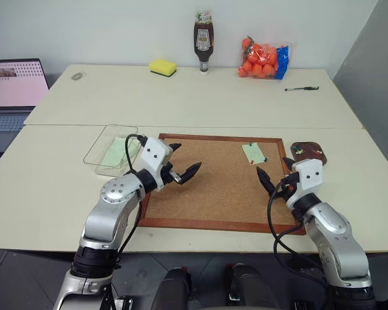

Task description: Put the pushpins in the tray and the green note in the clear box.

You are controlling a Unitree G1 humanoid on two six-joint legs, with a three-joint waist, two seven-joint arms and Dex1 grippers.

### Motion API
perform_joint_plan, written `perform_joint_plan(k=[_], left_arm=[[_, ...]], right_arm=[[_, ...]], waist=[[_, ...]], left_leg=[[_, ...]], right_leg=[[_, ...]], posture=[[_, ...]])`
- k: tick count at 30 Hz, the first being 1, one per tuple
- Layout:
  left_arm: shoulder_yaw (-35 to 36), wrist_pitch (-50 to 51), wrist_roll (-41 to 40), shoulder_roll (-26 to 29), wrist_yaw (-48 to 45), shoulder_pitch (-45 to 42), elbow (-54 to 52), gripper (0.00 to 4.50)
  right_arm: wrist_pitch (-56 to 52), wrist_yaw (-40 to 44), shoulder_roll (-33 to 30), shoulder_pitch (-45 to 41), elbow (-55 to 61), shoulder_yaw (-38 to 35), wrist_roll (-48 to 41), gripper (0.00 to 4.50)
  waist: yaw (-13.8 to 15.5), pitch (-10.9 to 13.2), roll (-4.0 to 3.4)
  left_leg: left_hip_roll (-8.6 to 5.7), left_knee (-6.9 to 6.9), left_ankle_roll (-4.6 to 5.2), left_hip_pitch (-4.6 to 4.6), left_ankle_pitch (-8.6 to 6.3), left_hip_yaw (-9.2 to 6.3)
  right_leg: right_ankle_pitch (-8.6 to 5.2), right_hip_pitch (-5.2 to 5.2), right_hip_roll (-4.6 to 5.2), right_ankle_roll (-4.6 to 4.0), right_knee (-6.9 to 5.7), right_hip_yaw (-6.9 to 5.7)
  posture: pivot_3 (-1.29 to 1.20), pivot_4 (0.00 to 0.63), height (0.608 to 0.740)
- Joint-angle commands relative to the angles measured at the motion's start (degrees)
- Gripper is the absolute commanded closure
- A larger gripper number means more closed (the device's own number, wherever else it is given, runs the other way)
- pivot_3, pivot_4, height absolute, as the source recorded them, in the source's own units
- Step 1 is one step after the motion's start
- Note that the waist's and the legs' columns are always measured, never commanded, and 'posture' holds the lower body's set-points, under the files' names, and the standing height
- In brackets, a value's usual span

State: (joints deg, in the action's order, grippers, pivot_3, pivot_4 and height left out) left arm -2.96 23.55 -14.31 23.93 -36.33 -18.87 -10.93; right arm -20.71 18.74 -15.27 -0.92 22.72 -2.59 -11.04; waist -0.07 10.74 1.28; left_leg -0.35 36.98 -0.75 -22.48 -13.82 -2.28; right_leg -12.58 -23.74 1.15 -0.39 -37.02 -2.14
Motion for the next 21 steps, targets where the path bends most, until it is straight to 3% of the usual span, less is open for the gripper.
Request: perform_joint_plan(k=[1, 3, 7, 21], left_arm=[[-2.3, -1.3, -0.8, 1.4, -5.1, -2.5, 0.2, 0.0], [-2.8, -1.8, -1.5, 1.6, -7.0, -2.7, 0.8, 0.0], [-3.4, -2.1, -2.0, 1.8, -9.8, -3.5, 2.2, 0.6], [-8.8, -7.4, 1.8, -0.2, -15.0, -8.1, 12.3, 3.29]], right_arm=[[-1.1, 1.6, -0.6, -0.4, 4.2, 0.6, -2.3, 0.06], [-1.7, 2.2, -1.1, -0.2, 4.9, 1.0, -2.6, 0.06], [-2.9, 2.8, -1.9, 0.2, 6.2, 1.3, -3.2, 0.0], [-4.9, 2.9, -3.4, -0.8, 7.3, 0.8, -4.2, 0.0]], waist=[[0.0, 0.0, 0.0], [0.0, 0.0, 0.0], [0.0, 0.0, 0.0], [0.0, 0.0, 0.0]], left_leg=[[-0.01, 0.0, 0.0, -0.01, 0.0, 0.0], [-0.01, 0.0, 0.0, -0.01, 0.0, 0.0], [0.0, -0.01, 0.0, 0.0, 0.0, 0.0], [-0.01, 0.0, 0.0, -0.03, 0.0, -0.01]], right_leg=[[0.0, 0.0, 0.0, 0.0, 0.0, -0.01], [0.0, 0.0, -0.01, 0.0, 0.0, -0.01], [0.0, 0.0, -0.01, 0.0, 0.0, -0.01], [0.0, 0.0, -0.01, 0.0, 0.02, -0.02]], posture=[[0.0, 0.15, 0.74], [0.0, 0.15, 0.74], [0.0, 0.15, 0.74], [0.0, 0.15, 0.74]])
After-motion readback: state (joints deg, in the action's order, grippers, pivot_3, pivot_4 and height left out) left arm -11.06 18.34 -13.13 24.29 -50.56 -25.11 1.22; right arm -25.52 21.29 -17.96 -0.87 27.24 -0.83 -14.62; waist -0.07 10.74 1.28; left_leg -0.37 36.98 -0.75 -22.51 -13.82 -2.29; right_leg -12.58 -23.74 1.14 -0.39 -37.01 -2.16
